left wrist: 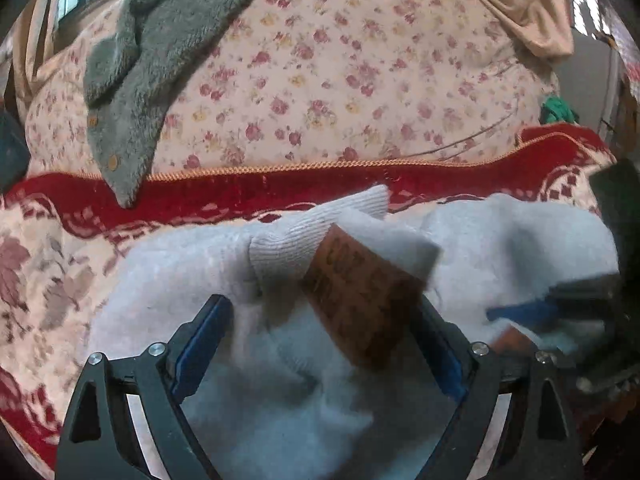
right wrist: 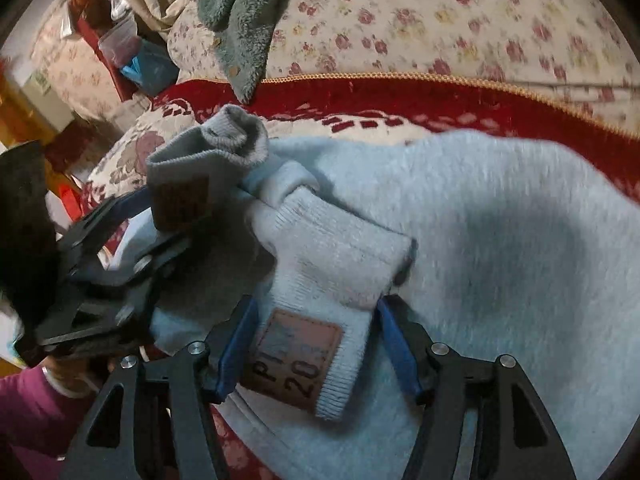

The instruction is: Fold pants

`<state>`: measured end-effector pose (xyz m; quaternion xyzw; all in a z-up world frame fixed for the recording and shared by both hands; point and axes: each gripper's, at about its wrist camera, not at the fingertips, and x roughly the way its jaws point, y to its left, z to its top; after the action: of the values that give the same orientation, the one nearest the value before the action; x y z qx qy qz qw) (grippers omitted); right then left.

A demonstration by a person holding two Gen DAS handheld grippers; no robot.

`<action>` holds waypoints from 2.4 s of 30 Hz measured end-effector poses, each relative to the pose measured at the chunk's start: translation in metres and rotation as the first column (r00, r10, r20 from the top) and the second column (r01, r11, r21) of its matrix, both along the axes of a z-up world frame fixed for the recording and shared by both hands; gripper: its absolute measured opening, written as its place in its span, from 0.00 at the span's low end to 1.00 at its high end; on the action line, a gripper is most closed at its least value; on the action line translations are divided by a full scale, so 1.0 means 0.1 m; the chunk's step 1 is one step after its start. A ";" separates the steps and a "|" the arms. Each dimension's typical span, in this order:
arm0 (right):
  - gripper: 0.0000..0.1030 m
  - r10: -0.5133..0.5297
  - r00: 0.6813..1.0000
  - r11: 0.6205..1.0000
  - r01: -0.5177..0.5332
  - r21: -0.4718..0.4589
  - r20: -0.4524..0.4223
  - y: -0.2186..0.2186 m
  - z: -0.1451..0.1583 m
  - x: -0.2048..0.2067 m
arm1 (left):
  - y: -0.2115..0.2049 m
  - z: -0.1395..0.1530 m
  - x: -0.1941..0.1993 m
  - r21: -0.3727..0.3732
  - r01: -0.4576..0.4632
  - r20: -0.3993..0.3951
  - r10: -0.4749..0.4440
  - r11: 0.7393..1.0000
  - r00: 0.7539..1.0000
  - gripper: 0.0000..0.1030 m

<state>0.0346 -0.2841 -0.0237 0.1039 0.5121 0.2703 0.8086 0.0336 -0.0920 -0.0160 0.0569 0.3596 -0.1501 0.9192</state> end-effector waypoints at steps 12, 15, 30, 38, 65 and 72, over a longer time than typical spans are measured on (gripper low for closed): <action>0.65 0.102 0.973 0.990 -0.119 0.071 0.208 0.17 0.64 -0.31 | 0.60 0.50 0.12 -0.290 0.023 -0.082 -0.048 0.957 0.995 0.16; 0.65 0.198 0.953 0.975 -0.216 0.055 0.227 0.47 0.63 -0.29 | 0.87 0.74 0.12 -0.383 0.015 -0.084 -0.051 0.924 0.995 0.16; 0.51 0.337 0.929 0.937 -0.347 0.043 0.149 1.81 -0.08 0.34 | 1.49 1.04 0.00 -0.466 -0.026 -0.048 0.004 0.884 0.999 0.07; 0.51 0.288 0.953 0.931 -0.302 0.207 0.094 1.71 0.00 0.45 | 1.45 1.01 0.02 -0.472 -0.016 -0.053 -0.011 0.881 0.999 0.07; 0.55 0.315 0.906 0.860 -0.147 0.488 -0.283 1.25 0.16 0.95 | 0.60 0.36 -0.62 -0.178 0.072 0.011 -0.071 0.981 0.997 0.07; 0.30 0.360 0.931 0.852 -0.302 0.428 -0.059 1.25 0.65 0.95 | 0.50 0.69 -0.56 -0.224 0.122 0.072 -0.108 0.967 0.991 0.07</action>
<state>0.1292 -0.1591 0.0409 0.2003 0.5081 0.4995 0.6725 -0.0224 -0.0420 0.0528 -0.0239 0.3085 -0.2417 0.9197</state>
